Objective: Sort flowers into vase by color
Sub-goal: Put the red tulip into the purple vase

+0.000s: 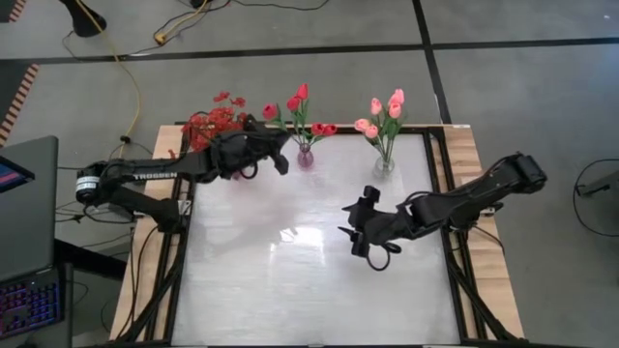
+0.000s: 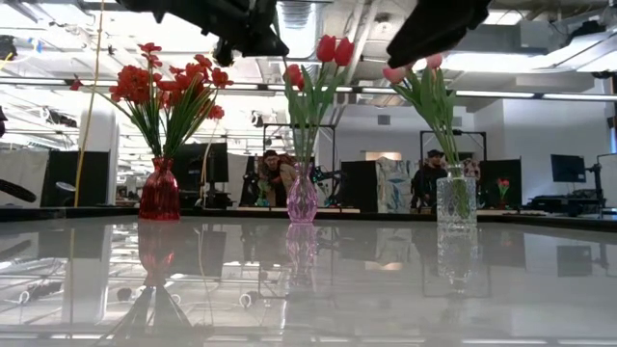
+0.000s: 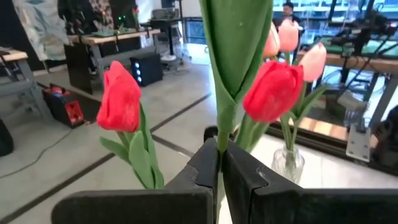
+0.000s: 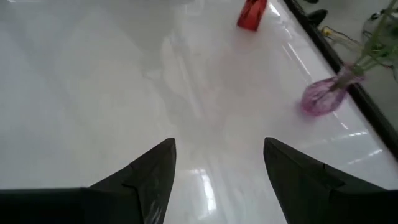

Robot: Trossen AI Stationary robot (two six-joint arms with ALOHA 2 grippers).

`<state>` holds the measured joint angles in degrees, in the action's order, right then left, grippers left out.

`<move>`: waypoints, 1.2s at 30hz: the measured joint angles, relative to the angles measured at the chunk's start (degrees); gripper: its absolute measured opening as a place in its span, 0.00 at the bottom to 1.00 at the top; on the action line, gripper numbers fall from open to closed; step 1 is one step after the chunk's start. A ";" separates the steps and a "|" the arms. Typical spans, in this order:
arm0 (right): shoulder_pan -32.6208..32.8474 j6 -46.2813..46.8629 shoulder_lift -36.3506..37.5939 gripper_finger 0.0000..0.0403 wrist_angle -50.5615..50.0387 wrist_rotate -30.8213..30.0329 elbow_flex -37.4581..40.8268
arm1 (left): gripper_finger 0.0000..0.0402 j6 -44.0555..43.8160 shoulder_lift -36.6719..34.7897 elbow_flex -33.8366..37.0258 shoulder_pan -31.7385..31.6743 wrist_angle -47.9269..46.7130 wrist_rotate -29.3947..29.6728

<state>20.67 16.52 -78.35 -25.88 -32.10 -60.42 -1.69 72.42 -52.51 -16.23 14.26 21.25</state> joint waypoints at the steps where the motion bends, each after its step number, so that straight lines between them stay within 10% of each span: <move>1: 0.07 0.01 0.49 0.67 -0.85 -0.57 0.00 | 0.00 0.04 0.00 0.00 -0.27 0.47 -0.02; 36: -2.19 -1.93 2.32 0.67 -5.94 -1.02 0.00 | 0.00 2.00 5.58 -5.90 -5.57 -6.07 -3.27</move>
<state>18.48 14.59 -76.03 -31.82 -33.12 -60.42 0.31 78.00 -58.41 -21.80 8.19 17.98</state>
